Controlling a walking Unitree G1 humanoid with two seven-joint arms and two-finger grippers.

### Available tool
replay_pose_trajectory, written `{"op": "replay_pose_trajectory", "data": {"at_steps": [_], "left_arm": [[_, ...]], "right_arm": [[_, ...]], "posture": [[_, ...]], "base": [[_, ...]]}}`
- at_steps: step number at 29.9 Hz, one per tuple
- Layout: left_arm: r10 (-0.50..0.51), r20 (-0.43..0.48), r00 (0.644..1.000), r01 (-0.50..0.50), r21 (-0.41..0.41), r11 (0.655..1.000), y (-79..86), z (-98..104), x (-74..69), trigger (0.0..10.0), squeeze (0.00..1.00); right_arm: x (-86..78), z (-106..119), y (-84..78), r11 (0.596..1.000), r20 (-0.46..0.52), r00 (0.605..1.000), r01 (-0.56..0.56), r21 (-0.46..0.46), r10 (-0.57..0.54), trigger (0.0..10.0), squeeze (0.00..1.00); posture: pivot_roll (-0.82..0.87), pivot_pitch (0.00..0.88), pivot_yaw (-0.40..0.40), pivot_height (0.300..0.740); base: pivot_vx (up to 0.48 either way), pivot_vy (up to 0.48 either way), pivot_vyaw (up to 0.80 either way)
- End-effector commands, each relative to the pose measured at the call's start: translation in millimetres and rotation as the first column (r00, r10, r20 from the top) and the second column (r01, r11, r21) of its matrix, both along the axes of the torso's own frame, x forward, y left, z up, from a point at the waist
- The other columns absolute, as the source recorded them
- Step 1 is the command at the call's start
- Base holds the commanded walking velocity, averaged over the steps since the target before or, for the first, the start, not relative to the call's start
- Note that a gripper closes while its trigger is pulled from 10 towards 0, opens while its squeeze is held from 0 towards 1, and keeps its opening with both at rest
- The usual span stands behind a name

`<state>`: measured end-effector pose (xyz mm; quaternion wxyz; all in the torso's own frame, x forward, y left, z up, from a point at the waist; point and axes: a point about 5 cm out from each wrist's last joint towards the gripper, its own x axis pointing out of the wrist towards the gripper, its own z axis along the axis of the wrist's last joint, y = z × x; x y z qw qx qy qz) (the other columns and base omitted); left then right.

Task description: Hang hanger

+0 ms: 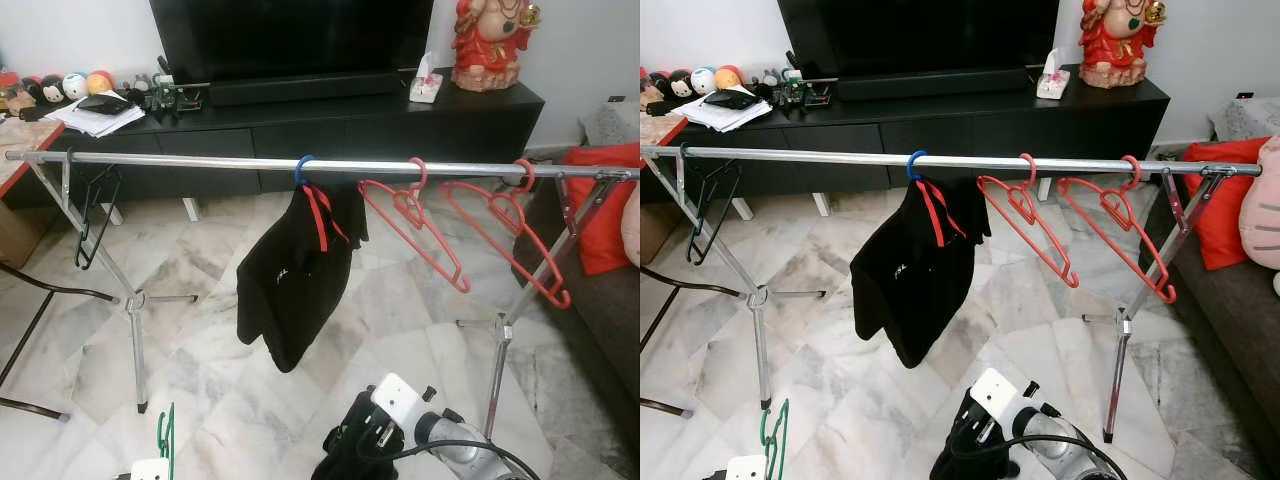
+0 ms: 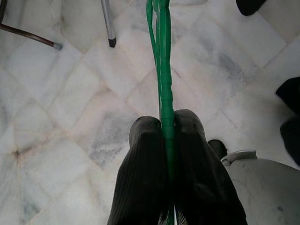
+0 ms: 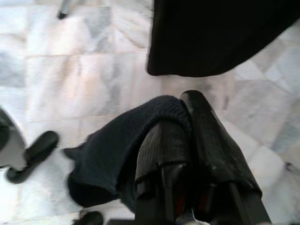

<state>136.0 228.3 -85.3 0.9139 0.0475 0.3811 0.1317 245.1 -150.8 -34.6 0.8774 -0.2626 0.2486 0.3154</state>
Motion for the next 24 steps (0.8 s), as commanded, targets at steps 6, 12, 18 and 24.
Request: {"op": "replay_pose_trajectory", "data": {"at_steps": [6,12,18,24], "left_arm": [[0.011,-0.038,0.999,-0.012,-0.003,1.0,5.5,-2.5,-6.7,10.0,0.0],[0.019,-0.038,0.999,-0.019,-0.003,1.0,8.6,-2.2,-8.2,10.0,0.0],[0.023,-0.024,0.999,-0.024,-0.009,1.0,9.4,-1.2,-6.9,10.0,0.0],[0.022,-0.023,0.999,-0.023,-0.011,1.0,8.2,-1.2,-6.3,10.0,0.0]], "right_arm": [[26.2,18.5,-14.2,0.949,0.068,0.949,0.304,0.083,-0.309,10.0,0.0],[29.5,19.4,-20.1,0.8,-0.027,0.829,0.547,0.246,-0.558,10.0,0.0],[23.0,17.9,-19.9,0.704,-0.067,0.748,0.648,0.291,-0.66,10.0,0.0],[17.9,13.2,-22.3,0.703,-0.094,0.738,0.667,0.246,-0.668,10.0,0.0]], "posture": [[-0.15,0.0,0.063,0.74],[-0.15,0.0,0.064,0.74],[-0.15,0.0,0.064,0.74],[-0.15,0.0,0.061,0.74]], "base": [[0.0,0.0,0.0],[0.0,0.0,0.0],[0.0,0.0,0.0],[0.0,0.0,0.0]]}}
